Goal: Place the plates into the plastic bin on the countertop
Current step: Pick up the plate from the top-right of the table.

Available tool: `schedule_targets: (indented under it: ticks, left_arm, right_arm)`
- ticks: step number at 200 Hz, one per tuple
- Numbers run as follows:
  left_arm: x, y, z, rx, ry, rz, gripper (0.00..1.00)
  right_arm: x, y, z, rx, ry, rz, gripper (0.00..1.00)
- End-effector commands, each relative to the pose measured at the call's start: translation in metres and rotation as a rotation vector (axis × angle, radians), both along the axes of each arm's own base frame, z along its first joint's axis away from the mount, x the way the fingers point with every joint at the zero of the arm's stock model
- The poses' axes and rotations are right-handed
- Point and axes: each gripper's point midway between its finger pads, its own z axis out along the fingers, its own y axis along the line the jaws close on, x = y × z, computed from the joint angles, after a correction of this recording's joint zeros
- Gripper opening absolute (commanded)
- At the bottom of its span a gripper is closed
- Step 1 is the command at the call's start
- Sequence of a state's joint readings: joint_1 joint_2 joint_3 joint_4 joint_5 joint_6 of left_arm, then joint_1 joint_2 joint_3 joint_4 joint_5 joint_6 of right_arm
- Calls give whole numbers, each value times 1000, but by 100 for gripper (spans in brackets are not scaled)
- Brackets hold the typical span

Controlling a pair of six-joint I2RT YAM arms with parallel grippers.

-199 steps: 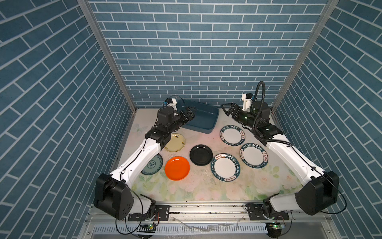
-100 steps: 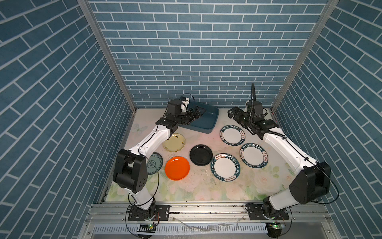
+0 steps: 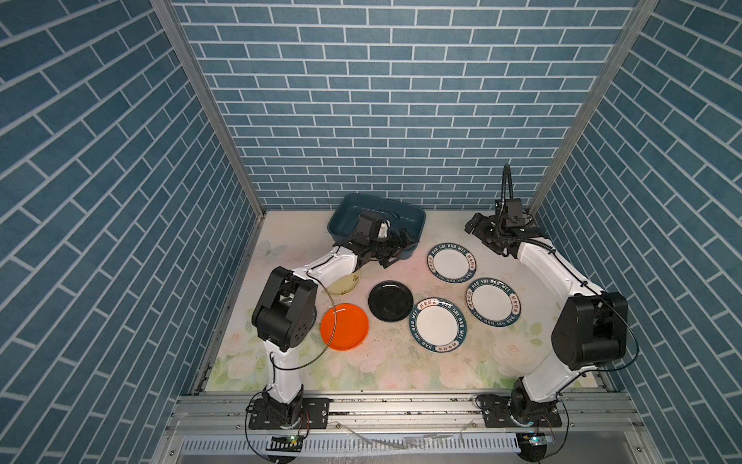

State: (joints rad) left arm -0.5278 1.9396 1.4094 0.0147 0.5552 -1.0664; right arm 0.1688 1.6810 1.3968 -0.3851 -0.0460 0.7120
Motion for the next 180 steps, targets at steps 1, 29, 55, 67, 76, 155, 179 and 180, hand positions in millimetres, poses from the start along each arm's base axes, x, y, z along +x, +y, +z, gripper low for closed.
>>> schedule_targets:
  ticks: [1, 29, 55, 67, 76, 155, 179, 180]
  left_arm:
    - [3, -21, -9, 2, 43, 91, 97]
    - [-6, -45, -33, 14, 89, 130, 95]
    - [-11, -62, -53, -14, 109, 153, 89]
    - [-13, -65, -64, -11, 112, 170, 87]
    - [-13, -68, -71, -7, 116, 181, 86]
    - [-11, -84, -115, -21, 116, 224, 79]
    - [-9, -88, -125, -26, 114, 232, 74]
    - [-9, -88, -126, -26, 115, 233, 74]
  right_arm:
    - [3, -1, -7, -17, 29, 82, 93]
    - [8, -6, -33, 9, 77, 108, 93]
    - [15, -5, -58, 51, 115, 126, 93]
    - [17, -4, -69, 64, 140, 132, 93]
    - [19, -2, -77, 81, 155, 143, 93]
    - [27, 9, -117, 140, 218, 185, 93]
    - [29, 13, -123, 158, 231, 198, 92]
    - [29, 13, -123, 160, 231, 198, 92]
